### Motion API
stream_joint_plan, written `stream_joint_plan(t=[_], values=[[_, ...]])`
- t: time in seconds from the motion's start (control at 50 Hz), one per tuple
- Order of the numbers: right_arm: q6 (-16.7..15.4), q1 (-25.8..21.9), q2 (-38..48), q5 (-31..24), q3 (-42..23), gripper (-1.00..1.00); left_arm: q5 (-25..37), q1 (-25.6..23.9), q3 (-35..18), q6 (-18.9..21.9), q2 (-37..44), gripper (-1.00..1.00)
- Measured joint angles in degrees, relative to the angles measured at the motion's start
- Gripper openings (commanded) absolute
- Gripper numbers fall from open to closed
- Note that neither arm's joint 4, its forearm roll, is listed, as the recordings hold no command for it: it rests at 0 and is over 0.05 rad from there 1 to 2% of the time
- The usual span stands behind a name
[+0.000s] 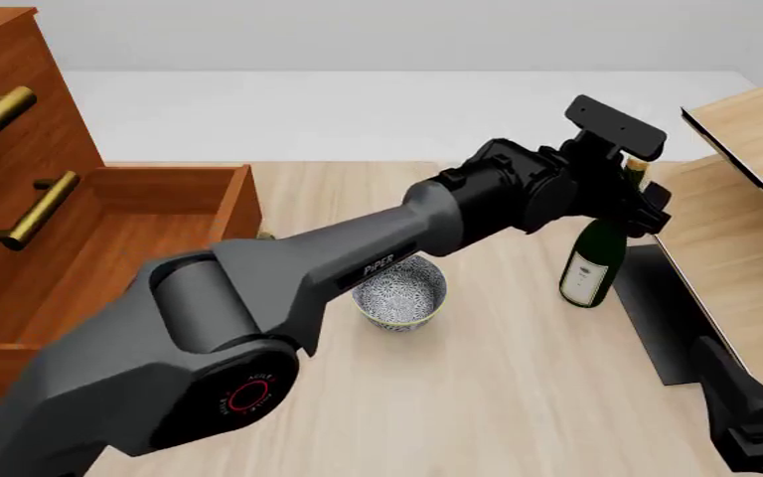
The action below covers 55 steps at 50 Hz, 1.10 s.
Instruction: Put the wine bottle in the bottom drawer of the cabinet.
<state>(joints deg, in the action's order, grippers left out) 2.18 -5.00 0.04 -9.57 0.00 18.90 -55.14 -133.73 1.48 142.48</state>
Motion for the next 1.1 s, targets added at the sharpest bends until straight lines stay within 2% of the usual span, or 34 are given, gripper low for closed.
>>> stream_joint_plan(t=[0.1,0.12,0.38,0.62,1.1], values=[[0.0,0.0,0.0,0.0,0.0,1.0,0.3,0.0,-0.8,-0.1,0.6,1.0],[0.0,0.0,0.0,0.0,0.0,1.0,0.4,0.0,-0.9,-0.2,0.7,-1.0],[-0.1,0.0,0.0,0.2,0.0,1.0,0.8,-0.1,-1.9,-1.2,1.2,-1.0],[-0.2,0.0,0.1,0.4,0.0,1.0,0.3,0.0,-0.6,-1.3,0.5,-1.0],[-0.5,-0.4,0.1,0.4,0.0,1.0,-2.8,0.8,9.0,0.4,-5.9,-1.0]])
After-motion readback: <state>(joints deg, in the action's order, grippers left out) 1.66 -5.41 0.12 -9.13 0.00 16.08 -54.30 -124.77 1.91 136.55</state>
